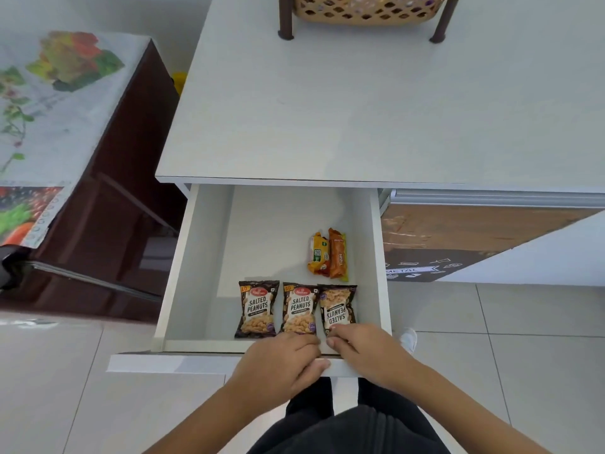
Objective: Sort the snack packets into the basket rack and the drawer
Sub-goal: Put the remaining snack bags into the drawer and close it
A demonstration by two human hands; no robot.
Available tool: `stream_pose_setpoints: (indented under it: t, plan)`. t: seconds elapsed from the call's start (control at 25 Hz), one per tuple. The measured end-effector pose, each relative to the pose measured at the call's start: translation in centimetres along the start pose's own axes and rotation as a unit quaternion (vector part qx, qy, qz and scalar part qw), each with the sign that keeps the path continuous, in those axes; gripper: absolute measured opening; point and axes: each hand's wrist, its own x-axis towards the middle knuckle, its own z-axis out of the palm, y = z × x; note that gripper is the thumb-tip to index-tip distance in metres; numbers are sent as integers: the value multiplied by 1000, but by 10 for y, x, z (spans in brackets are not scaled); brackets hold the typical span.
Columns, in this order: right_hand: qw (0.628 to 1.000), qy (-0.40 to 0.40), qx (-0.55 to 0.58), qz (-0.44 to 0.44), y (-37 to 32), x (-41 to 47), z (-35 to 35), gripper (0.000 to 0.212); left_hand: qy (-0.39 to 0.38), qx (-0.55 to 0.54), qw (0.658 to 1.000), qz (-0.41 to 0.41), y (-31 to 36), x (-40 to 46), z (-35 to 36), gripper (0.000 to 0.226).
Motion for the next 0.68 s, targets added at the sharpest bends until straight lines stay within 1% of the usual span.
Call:
stream_pose_setpoints:
  t: [0.12, 0.2, 0.28, 0.36, 0.52, 0.6, 0.68]
  plan:
    - [993, 97, -67, -13, -2, -15, 6, 48, 49, 59, 997, 28, -5, 5, 7, 45]
    - [973, 179, -138, -36, 1, -14, 12, 63, 77, 83, 993, 39, -7, 10, 7, 47]
    - [953, 235, -181, -56, 7, -8, 18, 66, 97, 92, 990, 42, -12, 17, 5, 50]
    - [945, 254, -187, -82, 14, 2, 16, 60, 95, 95, 990, 34, -18, 26, 2, 51]
    - [930, 292, -159, -156, 21, 21, -9, 44, 105, 99, 989, 38, -34, 50, -14, 51]
    - [911, 322, -181, -182, 25, 30, -25, 48, 118, 89, 987, 55, -42, 66, -25, 54]
    - [902, 342, -212, -160, 31, 40, -40, 68, 149, 96, 982, 62, -50, 83, -33, 64]
